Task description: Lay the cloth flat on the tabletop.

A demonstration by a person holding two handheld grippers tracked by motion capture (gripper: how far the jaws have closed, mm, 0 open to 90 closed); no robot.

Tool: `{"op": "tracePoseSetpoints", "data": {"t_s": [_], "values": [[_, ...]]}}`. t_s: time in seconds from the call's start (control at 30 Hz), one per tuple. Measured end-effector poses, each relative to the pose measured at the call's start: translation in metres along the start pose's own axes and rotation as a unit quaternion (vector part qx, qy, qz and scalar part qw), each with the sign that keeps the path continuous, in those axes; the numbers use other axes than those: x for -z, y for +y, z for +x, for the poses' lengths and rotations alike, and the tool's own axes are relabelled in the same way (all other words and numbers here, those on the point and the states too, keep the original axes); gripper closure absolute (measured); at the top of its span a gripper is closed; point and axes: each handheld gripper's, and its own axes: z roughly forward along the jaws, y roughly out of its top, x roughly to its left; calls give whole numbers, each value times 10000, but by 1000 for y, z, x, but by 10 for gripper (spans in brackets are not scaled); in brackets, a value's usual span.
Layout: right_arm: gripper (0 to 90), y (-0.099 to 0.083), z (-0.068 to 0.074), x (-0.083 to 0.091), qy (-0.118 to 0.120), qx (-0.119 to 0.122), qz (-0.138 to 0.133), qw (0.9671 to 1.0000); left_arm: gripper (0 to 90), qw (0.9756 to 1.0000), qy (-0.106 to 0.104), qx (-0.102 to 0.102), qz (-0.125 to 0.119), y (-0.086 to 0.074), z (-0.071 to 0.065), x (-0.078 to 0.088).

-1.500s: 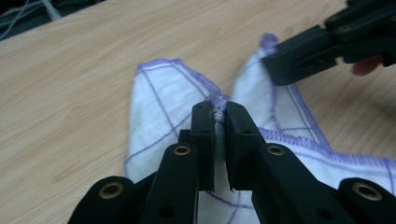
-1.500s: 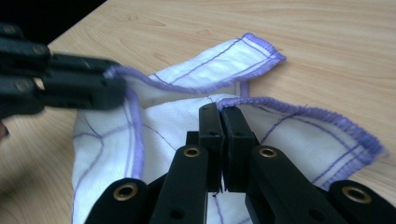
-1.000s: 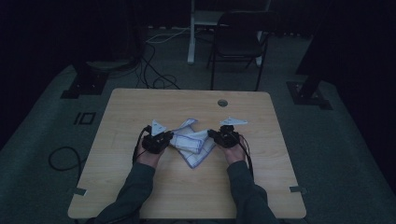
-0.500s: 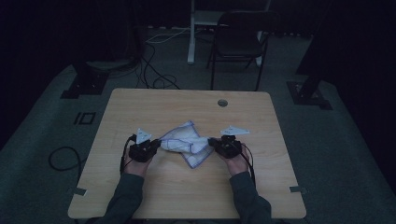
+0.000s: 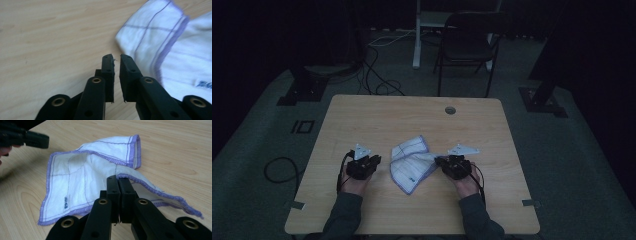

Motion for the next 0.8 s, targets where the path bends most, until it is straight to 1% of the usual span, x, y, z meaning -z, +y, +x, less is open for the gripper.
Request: {"op": "tracePoseSetpoints", "data": {"t_s": [0.03, 0.07, 0.13, 0.2, 0.23, 0.27, 0.33, 0.4, 0.47, 0.53, 0.57, 0.63, 0.7, 0.73, 0.77, 0.8], "values": [[893, -1, 1, 0, 8, -1, 3, 10000, 806, 10000, -22, -46, -20, 2, -2, 0], [894, -2, 1, 0, 9, -5, 6, 10000, 796, 9999, -54, -135, -54, 6, -5, 0], [894, -4, 2, -1, 23, -11, -2, 10000, 753, 9995, -133, -269, -129, 13, -11, -1], [893, -6, 3, -2, 24, -24, 17, 10000, 706, 9985, -294, -412, -198, 21, -18, -3], [894, -7, 3, -2, 34, -34, 15, 10000, 686, 9983, -330, -440, -216, 22, -20, -3], [893, -8, 3, -3, 39, -41, 20, 10000, 675, 9973, -422, -545, -246, 27, -25, -6], [893, -9, 3, -3, 41, -42, 19, 10000, 637, 9960, -506, -709, -222, 33, -32, -11], [893, -10, 3, -3, 55, -51, 19, 10000, 614, 9950, -545, -830, -145, 37, -39, -19], [893, -10, 3, -3, 71, -62, 25, 10000, 577, 9938, -496, -992, -51, 40, -46, -28], [893, -11, 3, -4, 75, -83, 43, 9999, 541, 9916, -485, -1198, 33, 40, -54, -37], [893, -11, 3, -4, 76, -84, 41, 9999, 526, 9897, -462, -1351, 77, 40, -59, -42], [893, -11, 3, -4, 77, -92, 44, 9999, 508, 9865, -385, -1586, 152, 40, -67, -48], [893, -12, 3, -3, 79, -96, 46, 9999, 504, 9837, -238, -1763, 250, 40, -72, -55], [893, -12, 3, -3, 83, -97, 49, 9999, 516, 9827, -135, -1818, 311, 40, -73, -58], [893, -12, 3, -3, 94, -97, 47, 9999, 572, 9827, -46, -1810, 403, 40, -72, -61], [892, -12, 3, -2, 115, -99, 46, 9999, 639, 9840, -46, -1739, 382, 41, -71, -61]]}}
